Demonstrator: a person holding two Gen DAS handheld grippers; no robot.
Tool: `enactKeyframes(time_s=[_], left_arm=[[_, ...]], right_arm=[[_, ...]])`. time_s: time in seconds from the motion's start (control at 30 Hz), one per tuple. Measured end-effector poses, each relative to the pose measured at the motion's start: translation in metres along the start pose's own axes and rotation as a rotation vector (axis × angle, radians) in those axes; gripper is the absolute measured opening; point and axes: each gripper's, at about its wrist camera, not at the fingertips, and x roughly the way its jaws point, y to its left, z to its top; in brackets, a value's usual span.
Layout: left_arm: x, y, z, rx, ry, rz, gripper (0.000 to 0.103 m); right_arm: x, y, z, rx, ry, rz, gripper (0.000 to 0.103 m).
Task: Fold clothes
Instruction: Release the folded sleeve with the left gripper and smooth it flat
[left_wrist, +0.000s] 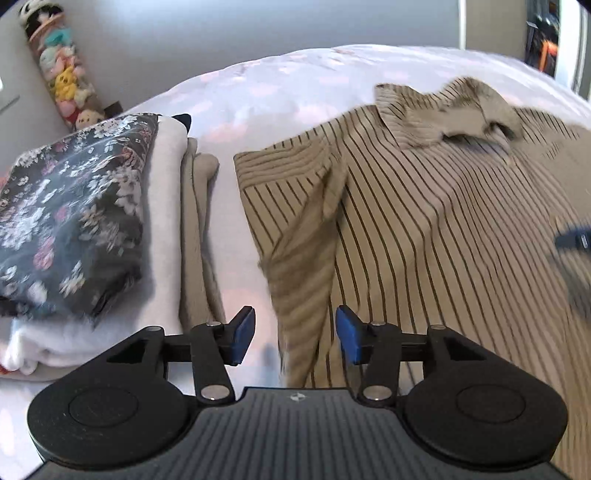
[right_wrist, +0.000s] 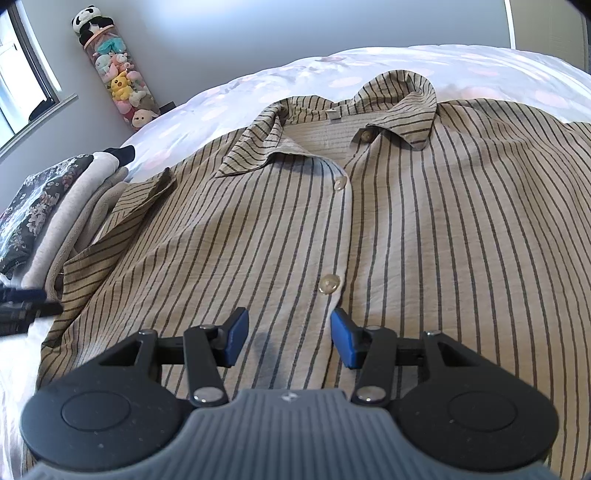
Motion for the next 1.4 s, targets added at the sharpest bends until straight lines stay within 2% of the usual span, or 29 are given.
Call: enactKeyframes(time_s=[0.07,0.1,0.17,0.27,0.37,0.47,0.53,0.63,0.67,0.77,0.87,0.93,1.03,1.17,1.27,1.4], left_arm=[[0.012,0.0,0.005,-0.032,0.043,-0.029,0.045],[0.014,-0.002,0.006,-0.037,0.04,-0.038,0.037],[0.012,-0.009,0.006,-0.029,-0.008,-0.047,0.033],[0.003,-0.03,0.001,0.047,-0.058,-0.056,0.033],[0.011,-0.05,-0.008,0.095,-0.028,-0.066,0.033],[0.02,-0.055,-0.018,0.051,-0.031,-0.058,0.034],[0.018,-0.054,-0.022,-0.016,-0.049,-0.062,0.037],[0.01,-0.054,-0.024,-0.104,-0.083,-0.046,0.041],[0.005,-0.055,-0.022,-0.112,-0.092,-0.035,0.045],[-0.006,-0.06,-0.012,-0.11,-0.108,-0.002,0.045],[-0.013,-0.061,-0.003,-0.104,-0.145,0.025,0.046],[-0.013,-0.061,-0.001,-0.111,-0.16,0.009,0.048],[-0.005,-0.063,-0.004,-0.083,-0.141,0.011,0.048],[0.01,-0.064,-0.007,-0.017,-0.088,0.082,0.048],[0.017,-0.06,-0.007,-0.007,-0.068,0.129,0.048],[0.024,-0.053,-0.002,-0.049,-0.049,0.141,0.048]], right_arm=[[0.0,-0.001,0.0,0.004,-0.001,-0.001,0.053],[0.001,-0.002,0.001,0.006,0.001,-0.001,0.053],[0.001,-0.002,0.001,0.003,0.002,-0.004,0.053],[0.002,-0.001,0.001,-0.006,0.001,-0.011,0.053],[0.002,-0.001,0.0,-0.01,0.004,-0.011,0.055],[0.002,-0.001,-0.003,-0.023,0.001,-0.009,0.056],[-0.002,-0.002,-0.005,-0.016,-0.013,0.001,0.056],[-0.013,-0.01,-0.002,0.02,-0.068,0.009,0.056],[-0.017,-0.014,0.0,0.036,-0.09,0.004,0.056],[-0.033,-0.033,0.005,0.115,-0.15,-0.044,0.056],[-0.052,-0.064,0.013,0.23,-0.178,-0.09,0.056],[-0.065,-0.093,0.026,0.294,-0.189,-0.104,0.056],[-0.09,-0.142,0.052,0.291,-0.189,-0.164,0.054],[-0.117,-0.211,0.095,0.237,-0.206,-0.284,0.054],[-0.117,-0.27,0.127,0.241,-0.174,-0.376,0.054],[-0.104,-0.341,0.157,0.308,-0.159,-0.432,0.051]])
